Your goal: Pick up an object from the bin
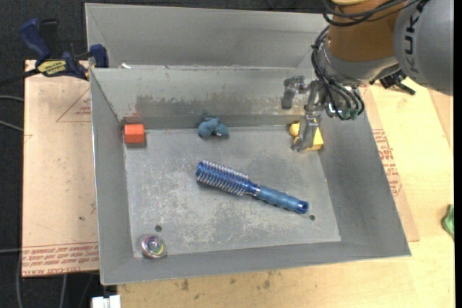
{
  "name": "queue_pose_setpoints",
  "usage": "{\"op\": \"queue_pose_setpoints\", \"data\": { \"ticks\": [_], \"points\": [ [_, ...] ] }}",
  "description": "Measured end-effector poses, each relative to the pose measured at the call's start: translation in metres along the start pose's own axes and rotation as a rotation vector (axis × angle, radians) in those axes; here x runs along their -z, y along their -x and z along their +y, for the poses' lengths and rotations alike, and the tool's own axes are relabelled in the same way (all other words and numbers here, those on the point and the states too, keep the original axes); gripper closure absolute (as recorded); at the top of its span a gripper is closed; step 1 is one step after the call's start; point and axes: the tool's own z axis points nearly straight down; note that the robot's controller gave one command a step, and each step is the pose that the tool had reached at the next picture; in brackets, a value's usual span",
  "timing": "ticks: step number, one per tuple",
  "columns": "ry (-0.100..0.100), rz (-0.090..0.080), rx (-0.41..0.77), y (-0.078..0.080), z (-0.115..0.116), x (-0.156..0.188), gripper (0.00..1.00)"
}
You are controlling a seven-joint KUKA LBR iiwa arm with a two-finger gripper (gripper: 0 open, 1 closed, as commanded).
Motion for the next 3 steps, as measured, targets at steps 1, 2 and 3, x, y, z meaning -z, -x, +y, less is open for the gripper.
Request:
{"op": "queue_pose_setpoints", "data": {
  "ticks": [1,2,3],
  "points": [
    [0.001,-0.002,-0.105,-0.059,0.057,-0.142,0.00],
    [0.003,-0.006,-0.211,-0.092,0.092,-0.110,0.00],
    [0.002,-0.007,-0.389,-0.093,0.091,-0.107,0.00]
  ]
}}
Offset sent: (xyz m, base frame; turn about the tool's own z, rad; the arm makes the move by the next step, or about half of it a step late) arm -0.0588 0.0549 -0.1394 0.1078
